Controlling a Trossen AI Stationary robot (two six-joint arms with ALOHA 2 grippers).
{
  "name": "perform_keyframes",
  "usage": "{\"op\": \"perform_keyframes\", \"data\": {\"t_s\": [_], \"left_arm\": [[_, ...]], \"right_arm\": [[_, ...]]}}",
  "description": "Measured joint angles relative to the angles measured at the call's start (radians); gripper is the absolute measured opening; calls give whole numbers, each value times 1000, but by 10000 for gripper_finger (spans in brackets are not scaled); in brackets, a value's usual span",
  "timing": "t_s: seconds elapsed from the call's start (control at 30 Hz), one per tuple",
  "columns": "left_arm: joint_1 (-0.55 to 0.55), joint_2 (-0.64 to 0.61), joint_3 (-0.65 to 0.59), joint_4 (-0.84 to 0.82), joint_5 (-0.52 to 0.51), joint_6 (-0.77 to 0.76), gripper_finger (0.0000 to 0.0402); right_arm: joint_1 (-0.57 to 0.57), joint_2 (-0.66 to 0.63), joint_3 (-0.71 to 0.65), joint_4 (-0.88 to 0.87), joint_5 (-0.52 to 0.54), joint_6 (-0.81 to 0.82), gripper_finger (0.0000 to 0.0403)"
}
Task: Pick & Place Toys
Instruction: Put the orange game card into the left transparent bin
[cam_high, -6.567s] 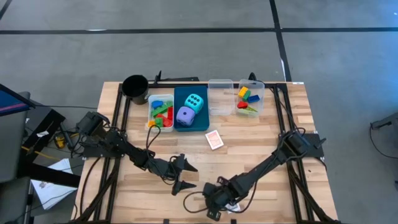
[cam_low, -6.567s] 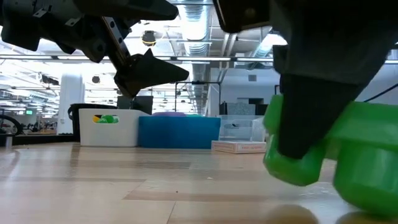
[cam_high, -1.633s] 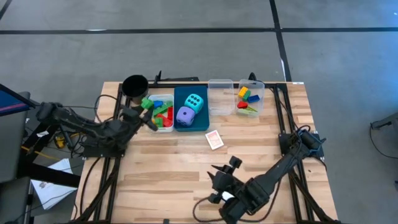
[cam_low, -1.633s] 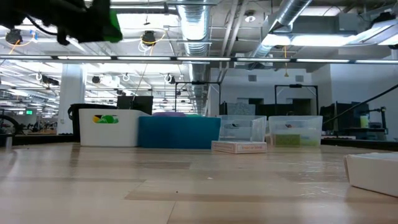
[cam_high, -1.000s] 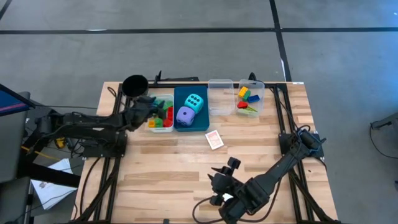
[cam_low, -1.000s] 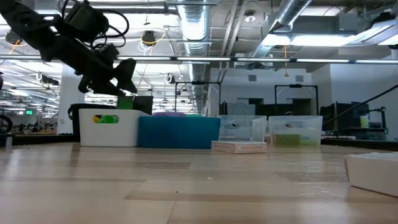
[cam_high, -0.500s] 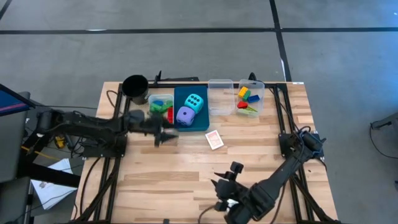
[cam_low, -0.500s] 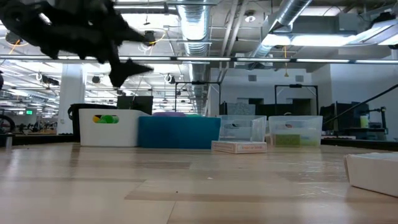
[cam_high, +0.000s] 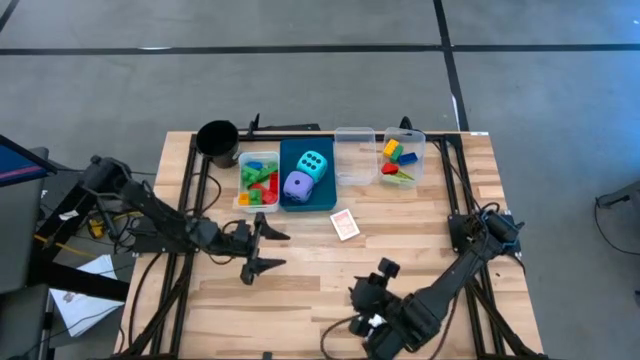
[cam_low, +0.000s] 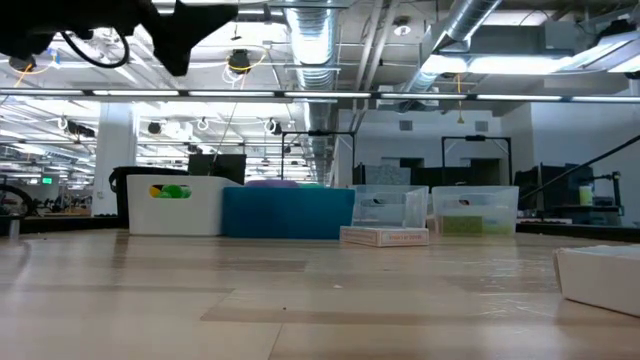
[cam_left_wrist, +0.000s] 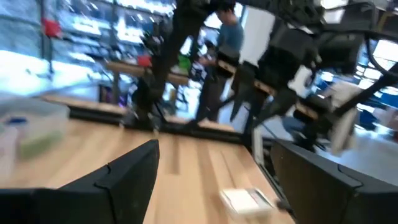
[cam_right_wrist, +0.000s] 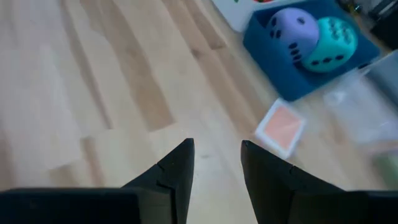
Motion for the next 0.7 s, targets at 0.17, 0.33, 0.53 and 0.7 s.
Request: {"op": "perform_keyframes", "data": {"t_s": [0.17,0.33,0.53,0.7], "left_arm": [[24,47,20,67,-12,52,301],[73,47,19,32,-12,54,301],[104,47,19,-44,-12,54,301],[107,47,19,-87,-12,64,301]], "right_arm": [[-80,0,0,-31,30,-127,127],[-198,0,-2,-59,65,-97,127],[-376,0,-77,-48,-110,6,127],[-493,2,-200,50,-247,-11,129]]}}
